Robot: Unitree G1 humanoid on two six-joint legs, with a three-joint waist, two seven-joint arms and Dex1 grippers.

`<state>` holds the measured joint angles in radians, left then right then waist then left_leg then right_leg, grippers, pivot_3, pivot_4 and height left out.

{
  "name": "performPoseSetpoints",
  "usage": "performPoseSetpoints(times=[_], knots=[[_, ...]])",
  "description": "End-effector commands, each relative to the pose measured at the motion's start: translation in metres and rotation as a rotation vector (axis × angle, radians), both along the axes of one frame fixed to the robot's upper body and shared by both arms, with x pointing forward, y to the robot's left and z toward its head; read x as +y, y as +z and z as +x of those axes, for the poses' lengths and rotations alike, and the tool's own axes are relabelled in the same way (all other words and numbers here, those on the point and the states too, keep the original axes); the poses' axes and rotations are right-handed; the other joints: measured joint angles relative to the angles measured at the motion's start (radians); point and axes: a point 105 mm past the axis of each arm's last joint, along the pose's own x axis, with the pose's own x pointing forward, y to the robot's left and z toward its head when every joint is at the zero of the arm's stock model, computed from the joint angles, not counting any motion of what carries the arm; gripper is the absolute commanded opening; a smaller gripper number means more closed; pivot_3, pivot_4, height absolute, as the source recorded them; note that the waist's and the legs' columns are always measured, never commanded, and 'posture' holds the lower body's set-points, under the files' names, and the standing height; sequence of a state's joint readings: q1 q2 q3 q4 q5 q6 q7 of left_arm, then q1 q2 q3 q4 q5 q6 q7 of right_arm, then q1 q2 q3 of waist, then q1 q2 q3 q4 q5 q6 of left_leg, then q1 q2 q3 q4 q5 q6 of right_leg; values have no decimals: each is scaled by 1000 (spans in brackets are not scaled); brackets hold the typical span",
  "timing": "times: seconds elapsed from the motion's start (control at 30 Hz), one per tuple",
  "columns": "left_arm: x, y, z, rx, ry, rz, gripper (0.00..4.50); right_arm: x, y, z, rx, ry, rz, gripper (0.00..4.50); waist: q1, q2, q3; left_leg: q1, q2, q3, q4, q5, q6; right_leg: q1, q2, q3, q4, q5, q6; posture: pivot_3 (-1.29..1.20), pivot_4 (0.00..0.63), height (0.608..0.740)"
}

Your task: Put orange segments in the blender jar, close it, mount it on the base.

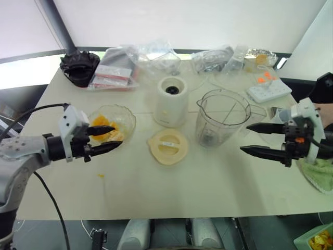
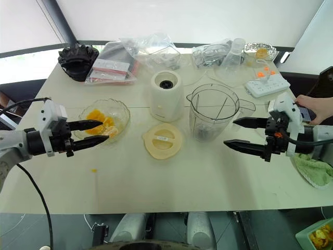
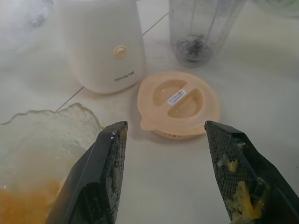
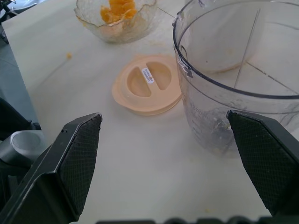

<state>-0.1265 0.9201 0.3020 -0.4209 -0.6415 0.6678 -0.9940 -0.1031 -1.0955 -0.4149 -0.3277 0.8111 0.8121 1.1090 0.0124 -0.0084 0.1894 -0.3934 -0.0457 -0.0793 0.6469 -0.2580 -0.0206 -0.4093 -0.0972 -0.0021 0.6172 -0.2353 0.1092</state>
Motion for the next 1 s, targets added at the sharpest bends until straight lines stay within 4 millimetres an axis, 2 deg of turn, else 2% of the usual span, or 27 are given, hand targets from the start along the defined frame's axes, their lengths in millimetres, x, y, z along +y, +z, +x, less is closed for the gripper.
performPoseSetpoints(times=[0.03,0.63,0.77,0.9,1.0], knots=[[-1,7,-2,-12,-29,-7,2731,-2,16,0,-61,0,-3,4473,0,0,0,0,0,0,0,0,0,0,0,0,0,0,0,0,150,740],[-2,-4,9,23,2,63,2731,8,19,-3,-79,-20,49,4473,0,0,0,0,0,0,0,0,0,0,0,0,-1,0,0,0,150,740],[7,-4,17,34,39,90,2731,11,18,-4,-80,-21,57,4473,0,0,0,0,0,0,0,0,0,0,0,0,-1,0,0,0,150,740],[25,-3,32,46,99,112,2731,16,16,-5,-84,-19,74,4473,1,0,0,0,0,0,0,0,0,0,0,0,-1,0,0,0,150,740],[38,-6,53,72,174,126,2731,20,14,-5,-92,-24,91,4473,1,0,0,0,0,0,0,0,0,0,0,0,0,0,0,0,150,740]])
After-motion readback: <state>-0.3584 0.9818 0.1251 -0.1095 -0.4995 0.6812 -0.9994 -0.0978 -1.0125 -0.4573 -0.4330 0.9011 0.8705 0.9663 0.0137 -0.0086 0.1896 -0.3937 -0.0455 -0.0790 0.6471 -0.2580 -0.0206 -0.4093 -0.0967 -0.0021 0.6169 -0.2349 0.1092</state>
